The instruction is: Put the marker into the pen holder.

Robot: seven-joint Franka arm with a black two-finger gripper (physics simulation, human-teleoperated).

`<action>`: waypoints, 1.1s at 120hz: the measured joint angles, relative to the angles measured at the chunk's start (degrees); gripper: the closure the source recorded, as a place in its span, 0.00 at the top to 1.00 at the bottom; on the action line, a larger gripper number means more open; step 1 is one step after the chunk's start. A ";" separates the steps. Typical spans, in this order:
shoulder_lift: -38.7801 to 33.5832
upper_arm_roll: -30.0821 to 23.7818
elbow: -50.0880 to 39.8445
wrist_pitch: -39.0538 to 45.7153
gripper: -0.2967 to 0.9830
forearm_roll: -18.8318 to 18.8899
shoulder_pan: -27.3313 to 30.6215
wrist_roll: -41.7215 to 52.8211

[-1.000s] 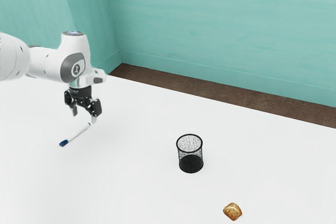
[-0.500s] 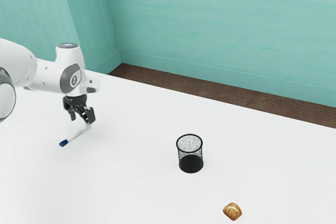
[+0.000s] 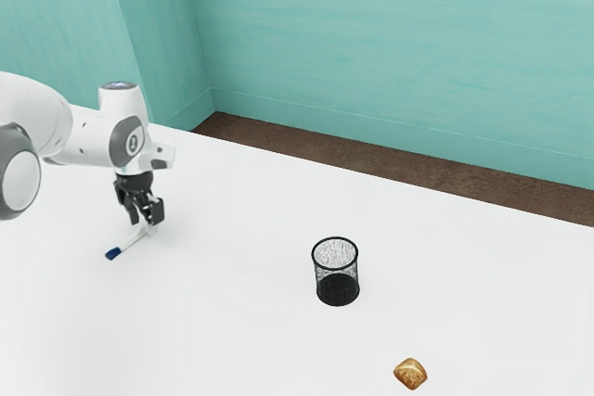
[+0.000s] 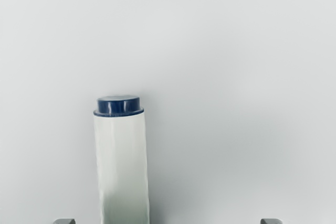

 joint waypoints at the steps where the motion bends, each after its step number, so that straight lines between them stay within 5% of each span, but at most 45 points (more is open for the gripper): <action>1: 0.11 -0.01 0.16 -0.02 0.57 -0.02 0.07 0.07; 132: 3.88 -0.04 3.79 -0.51 0.27 -1.19 1.15 4.13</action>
